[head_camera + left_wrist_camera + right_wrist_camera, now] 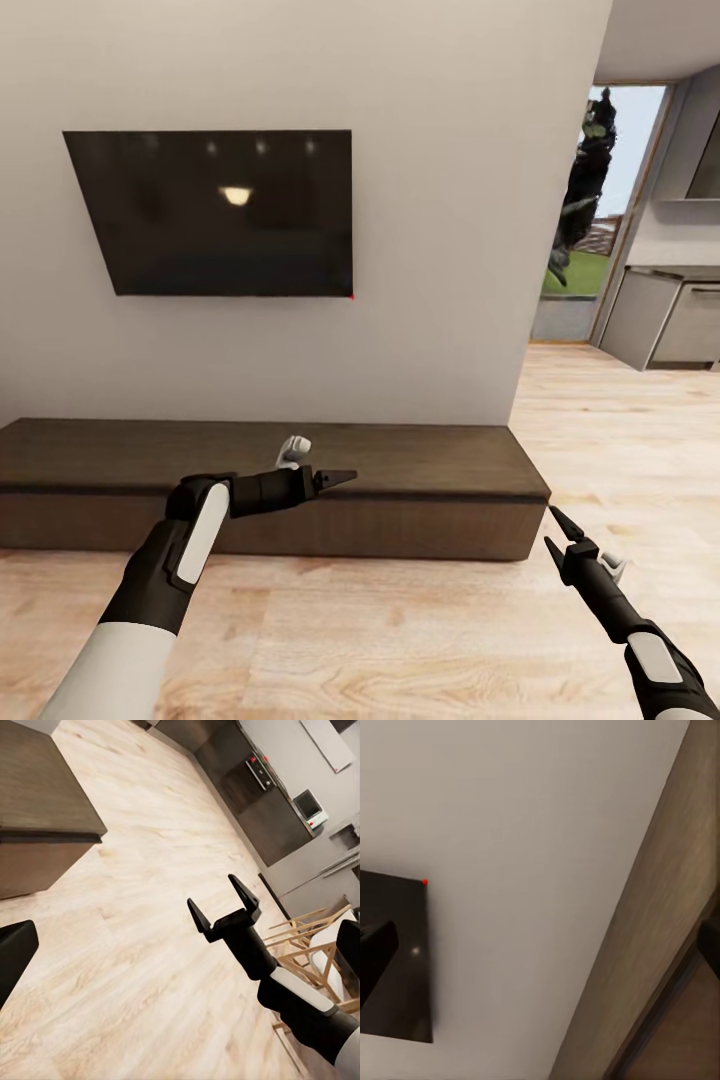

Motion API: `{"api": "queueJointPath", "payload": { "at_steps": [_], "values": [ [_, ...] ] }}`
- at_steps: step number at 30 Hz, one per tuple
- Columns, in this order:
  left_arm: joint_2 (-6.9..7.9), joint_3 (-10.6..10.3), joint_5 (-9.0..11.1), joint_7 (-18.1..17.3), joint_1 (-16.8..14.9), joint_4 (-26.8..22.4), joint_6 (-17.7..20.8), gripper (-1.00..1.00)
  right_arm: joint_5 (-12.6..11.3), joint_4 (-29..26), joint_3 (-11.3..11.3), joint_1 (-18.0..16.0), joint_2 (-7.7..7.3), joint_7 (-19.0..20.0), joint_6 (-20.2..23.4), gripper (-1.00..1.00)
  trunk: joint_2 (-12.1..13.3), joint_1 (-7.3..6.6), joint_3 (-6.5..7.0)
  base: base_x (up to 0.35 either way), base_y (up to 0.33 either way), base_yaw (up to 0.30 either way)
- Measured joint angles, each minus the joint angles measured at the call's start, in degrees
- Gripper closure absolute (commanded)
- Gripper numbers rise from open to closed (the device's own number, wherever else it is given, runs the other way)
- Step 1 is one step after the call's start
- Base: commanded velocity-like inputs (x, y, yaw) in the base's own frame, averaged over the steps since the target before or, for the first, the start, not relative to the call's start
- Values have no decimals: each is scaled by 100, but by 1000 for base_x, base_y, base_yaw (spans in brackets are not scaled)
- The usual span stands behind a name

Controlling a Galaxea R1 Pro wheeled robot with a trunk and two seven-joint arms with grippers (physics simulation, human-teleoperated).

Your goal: Place each of the two pumpkins and all three candles from the living room inside a cabinet in the living room (use any cabinet), then make sure every cabinet is closed, and position the cauldron so it is next to a table in the living room.

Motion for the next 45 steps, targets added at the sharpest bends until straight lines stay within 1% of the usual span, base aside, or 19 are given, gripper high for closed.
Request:
{"api": "queueJointPath", "payload": {
  "at_steps": [35, 45],
  "values": [
    [-3, -6, 9, -9, 0, -73, 8, -100, 6, 9, 0, 0, -1, -10, 0, -100, -1404, 769, -628, 0, 0, 0],
    [-3, -7, 72, -9, 3, -76, 6, -100, 12, 12, 0, 0, -7, -14, 4, -100, -1805, 989, -808, 0, 0, 0]
  ]
}}
